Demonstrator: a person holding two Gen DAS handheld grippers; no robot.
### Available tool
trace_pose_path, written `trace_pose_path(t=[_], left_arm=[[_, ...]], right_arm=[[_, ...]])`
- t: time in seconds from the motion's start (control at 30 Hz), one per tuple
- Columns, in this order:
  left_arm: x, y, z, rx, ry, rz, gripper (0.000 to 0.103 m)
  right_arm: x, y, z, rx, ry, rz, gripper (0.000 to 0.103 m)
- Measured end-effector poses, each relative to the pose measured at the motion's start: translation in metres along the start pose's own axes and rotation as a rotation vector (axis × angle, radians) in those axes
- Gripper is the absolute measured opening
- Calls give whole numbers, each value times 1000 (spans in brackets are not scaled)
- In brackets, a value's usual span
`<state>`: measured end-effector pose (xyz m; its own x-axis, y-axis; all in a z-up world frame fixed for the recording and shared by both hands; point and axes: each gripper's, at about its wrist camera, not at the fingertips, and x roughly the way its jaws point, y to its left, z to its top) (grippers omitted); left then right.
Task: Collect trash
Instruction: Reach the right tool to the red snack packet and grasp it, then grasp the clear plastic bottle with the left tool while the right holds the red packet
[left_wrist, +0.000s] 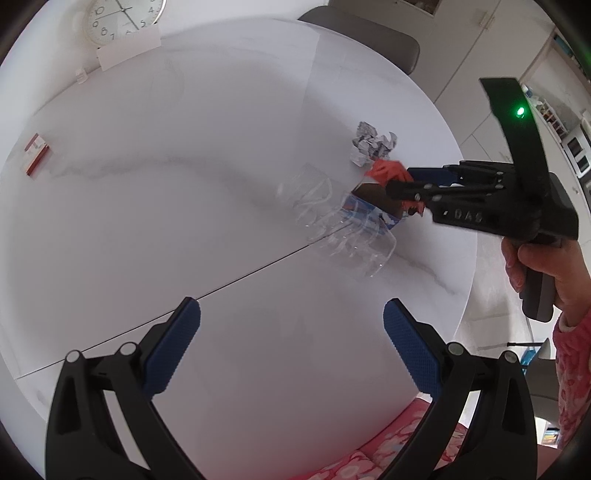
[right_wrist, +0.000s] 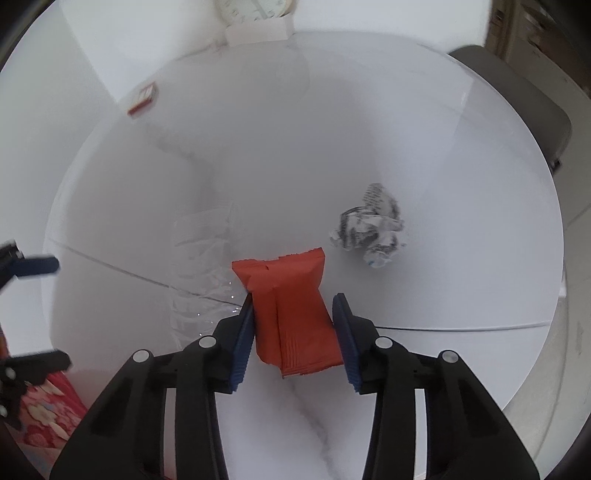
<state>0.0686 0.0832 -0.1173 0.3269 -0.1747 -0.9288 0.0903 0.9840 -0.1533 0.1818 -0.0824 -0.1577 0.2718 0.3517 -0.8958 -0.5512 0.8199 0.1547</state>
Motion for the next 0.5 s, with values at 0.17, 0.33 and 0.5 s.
trace_pose_path(t=[0.17, 0.33, 0.5], left_arm=[[4, -10, 4, 21, 15, -22, 95], [15, -20, 14, -4, 45, -65, 95], [41, -30, 30, -104, 98, -106, 95]], right_arm=[[-20, -18, -13, 114, -56, 14, 41], [-41, -31, -36, 201, -97, -2, 41], [-59, -40, -68, 268, -122, -9, 41]])
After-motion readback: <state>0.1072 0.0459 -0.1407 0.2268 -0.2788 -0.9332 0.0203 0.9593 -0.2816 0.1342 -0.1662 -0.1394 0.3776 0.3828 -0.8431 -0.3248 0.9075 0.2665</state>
